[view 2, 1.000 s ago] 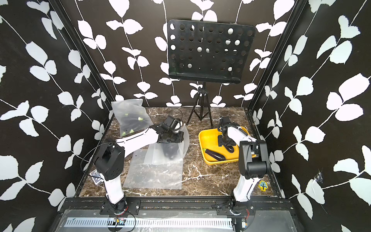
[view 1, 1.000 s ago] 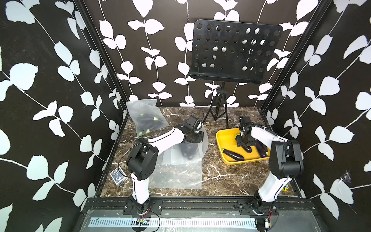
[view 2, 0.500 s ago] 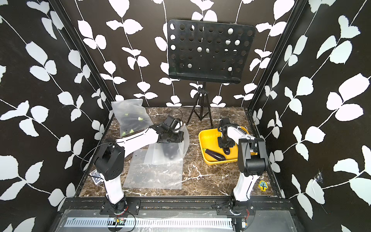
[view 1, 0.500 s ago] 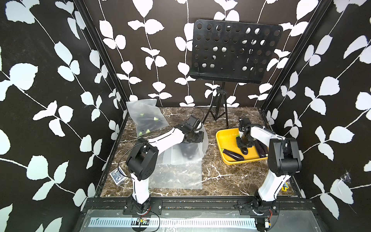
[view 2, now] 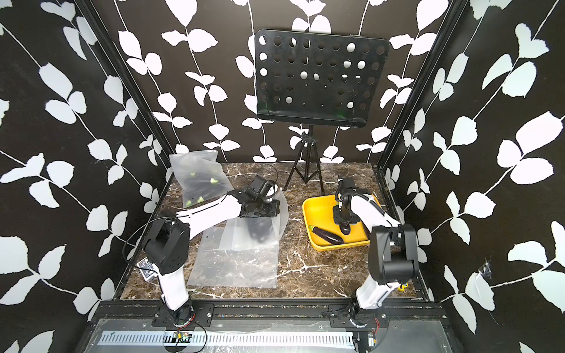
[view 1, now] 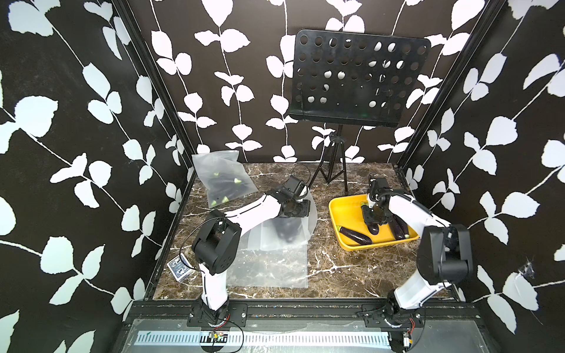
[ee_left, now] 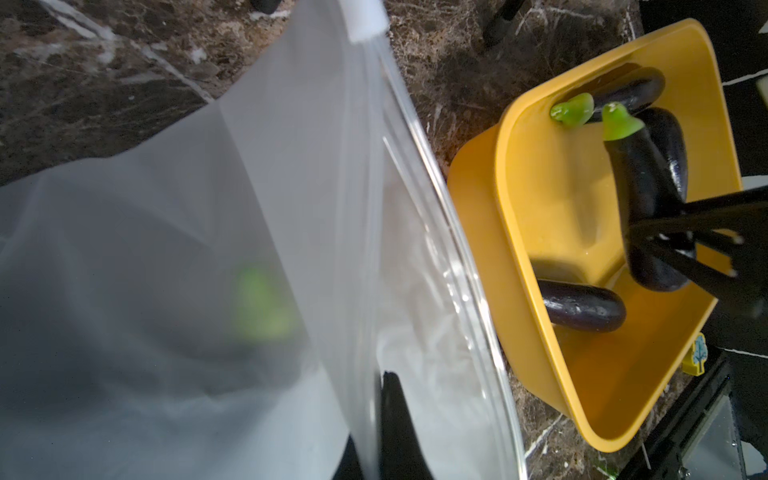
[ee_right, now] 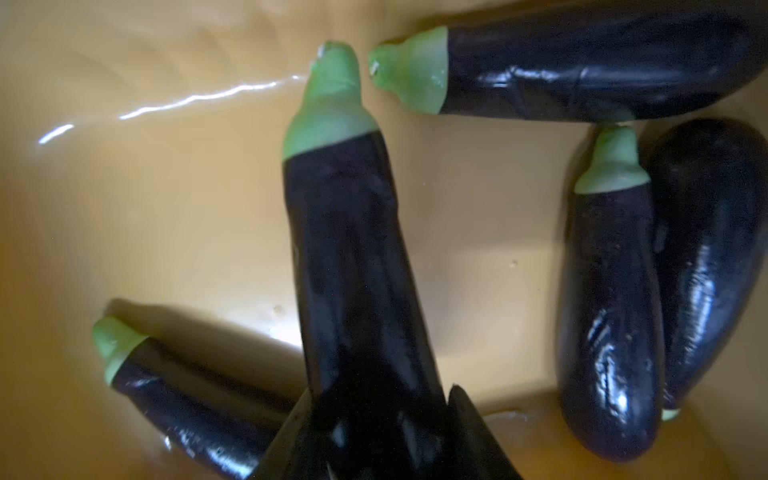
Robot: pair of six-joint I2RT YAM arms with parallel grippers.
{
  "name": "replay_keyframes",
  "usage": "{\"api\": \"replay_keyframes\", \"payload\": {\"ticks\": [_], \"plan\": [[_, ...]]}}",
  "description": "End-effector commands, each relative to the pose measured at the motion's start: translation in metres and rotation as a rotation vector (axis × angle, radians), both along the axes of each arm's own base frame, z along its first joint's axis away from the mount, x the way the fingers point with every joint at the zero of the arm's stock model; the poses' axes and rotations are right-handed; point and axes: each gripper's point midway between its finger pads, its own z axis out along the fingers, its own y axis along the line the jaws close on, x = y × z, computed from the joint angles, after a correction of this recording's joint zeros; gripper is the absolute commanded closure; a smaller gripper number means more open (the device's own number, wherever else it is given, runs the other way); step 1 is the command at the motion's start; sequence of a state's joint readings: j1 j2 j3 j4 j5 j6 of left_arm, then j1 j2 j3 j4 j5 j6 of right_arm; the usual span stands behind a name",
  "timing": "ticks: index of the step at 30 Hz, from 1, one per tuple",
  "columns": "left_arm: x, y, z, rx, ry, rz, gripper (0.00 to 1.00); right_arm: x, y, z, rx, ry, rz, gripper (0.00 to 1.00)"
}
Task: Place the eggplant in a zip-top bag and seal the zipper
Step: Pick up the eggplant from the basket.
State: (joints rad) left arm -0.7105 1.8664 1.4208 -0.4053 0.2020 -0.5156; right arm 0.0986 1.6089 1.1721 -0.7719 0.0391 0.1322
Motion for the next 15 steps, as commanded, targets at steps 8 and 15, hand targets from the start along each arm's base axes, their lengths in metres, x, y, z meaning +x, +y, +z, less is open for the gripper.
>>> {"api": "replay_keyframes", "payload": {"ticks": [8, 15], "plan": [[0.005, -0.007, 0.011, -0.036, -0.01, -0.005, 1.0, -0.001, 0.064, 0.09, 0.285, -0.364, -0.028, 0.77], [0.001, -0.005, 0.013, -0.036, 0.005, -0.002, 1.0, 0.036, 0.179, 0.137, 0.741, -0.68, -0.015, 0.81]]}}
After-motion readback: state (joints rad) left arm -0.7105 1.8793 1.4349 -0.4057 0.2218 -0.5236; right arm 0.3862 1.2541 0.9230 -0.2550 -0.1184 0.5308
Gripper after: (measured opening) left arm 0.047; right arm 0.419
